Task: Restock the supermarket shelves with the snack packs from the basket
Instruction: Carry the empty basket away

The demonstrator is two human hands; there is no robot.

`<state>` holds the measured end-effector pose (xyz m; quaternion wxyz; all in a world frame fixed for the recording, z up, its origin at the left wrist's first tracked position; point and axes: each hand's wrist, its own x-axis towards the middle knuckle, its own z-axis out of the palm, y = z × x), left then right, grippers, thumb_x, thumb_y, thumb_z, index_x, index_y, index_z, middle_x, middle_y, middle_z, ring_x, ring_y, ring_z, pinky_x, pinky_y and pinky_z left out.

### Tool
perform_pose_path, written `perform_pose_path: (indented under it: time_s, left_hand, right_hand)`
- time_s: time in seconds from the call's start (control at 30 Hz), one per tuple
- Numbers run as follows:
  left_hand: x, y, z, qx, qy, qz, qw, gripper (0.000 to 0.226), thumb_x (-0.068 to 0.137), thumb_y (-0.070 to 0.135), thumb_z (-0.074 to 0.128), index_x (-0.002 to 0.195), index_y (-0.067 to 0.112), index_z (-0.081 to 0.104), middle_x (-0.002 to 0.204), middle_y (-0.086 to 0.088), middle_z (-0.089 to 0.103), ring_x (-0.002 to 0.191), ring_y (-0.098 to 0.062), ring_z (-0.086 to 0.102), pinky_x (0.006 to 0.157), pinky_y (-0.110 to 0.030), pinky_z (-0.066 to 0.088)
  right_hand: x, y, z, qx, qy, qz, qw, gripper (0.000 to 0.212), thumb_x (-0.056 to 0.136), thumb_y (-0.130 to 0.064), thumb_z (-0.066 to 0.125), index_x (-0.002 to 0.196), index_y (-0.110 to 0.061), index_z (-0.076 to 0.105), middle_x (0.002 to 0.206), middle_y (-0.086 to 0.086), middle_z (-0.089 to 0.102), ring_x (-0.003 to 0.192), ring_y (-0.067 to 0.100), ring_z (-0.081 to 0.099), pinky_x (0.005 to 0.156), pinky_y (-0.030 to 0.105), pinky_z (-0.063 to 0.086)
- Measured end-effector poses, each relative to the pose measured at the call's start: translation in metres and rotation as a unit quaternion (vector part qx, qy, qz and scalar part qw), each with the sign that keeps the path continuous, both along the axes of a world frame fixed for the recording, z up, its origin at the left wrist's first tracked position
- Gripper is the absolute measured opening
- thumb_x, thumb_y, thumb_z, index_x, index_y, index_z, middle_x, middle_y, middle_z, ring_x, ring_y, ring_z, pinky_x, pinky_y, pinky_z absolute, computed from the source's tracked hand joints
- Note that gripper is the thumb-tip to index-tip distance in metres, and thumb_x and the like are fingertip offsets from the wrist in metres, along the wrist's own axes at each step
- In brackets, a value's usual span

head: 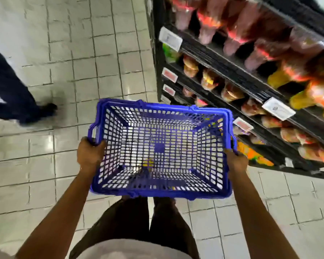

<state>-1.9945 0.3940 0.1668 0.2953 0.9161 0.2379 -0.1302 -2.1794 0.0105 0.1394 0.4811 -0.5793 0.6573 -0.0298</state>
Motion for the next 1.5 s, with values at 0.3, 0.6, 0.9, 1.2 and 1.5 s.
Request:
perform_pose_path:
  time_s: [0.3,0.6,0.9,1.2,1.5]
  left_hand:
    - [-0.060,0.072,0.100,-0.056,-0.048,0.132,0.988,0.054,0.062,0.047,0.059,0.096,0.005,0.059,0.090,-0.017,0.066,0.084,-0.035,0.063,0.077,-0.044,0.050]
    - [-0.077,0.169,0.115,-0.039,-0.064,0.284,0.956,0.045,0.067,0.045,0.064,0.096,0.011,0.056,0.085,-0.009,0.061,0.074,-0.029,0.058,0.066,-0.035,0.040]
    - [-0.031,0.270,0.109,-0.067,-0.088,0.412,0.905,0.037,0.071,0.042,0.068,0.095,0.017,0.055,0.088,-0.009,0.065,0.076,-0.029,0.060,0.072,-0.036,0.046]
    - [0.061,0.348,0.108,-0.069,-0.095,0.466,0.877,0.036,0.073,0.039,0.071,0.097,0.014,0.060,0.088,-0.010,0.067,0.076,-0.030,0.063,0.072,-0.037,0.049]
    - [0.237,0.388,0.110,-0.072,-0.095,0.527,0.841,0.039,0.074,0.036,0.071,0.101,0.010,0.060,0.093,-0.011,0.069,0.081,-0.032,0.065,0.080,-0.045,0.054]
  right_hand:
    - [0.059,0.044,0.104,0.052,-0.076,0.141,0.986,0.018,0.088,-0.004,0.063,0.072,-0.011,0.059,0.049,-0.007,0.062,0.045,0.003,0.057,0.047,0.019,0.049]
    - [0.175,0.133,0.147,0.099,-0.050,0.350,0.930,0.034,0.092,-0.022,0.059,0.118,0.000,0.063,0.093,0.009,0.063,0.070,0.020,0.061,0.068,0.027,0.051]
    - [0.322,0.269,0.155,0.056,-0.080,0.348,0.932,0.019,0.091,-0.008,0.061,0.103,0.006,0.063,0.098,0.017,0.060,0.048,0.011,0.059,0.041,0.016,0.047]
    - [0.468,0.368,0.157,0.077,-0.066,0.379,0.920,0.029,0.087,-0.016,0.068,0.111,-0.002,0.064,0.072,0.005,0.059,0.058,0.017,0.053,0.048,0.026,0.044]
    - [0.677,0.435,0.154,0.134,-0.065,0.397,0.906,0.023,0.078,-0.015,0.075,0.094,-0.005,0.062,0.083,0.015,0.067,0.068,0.028,0.063,0.071,0.042,0.058]
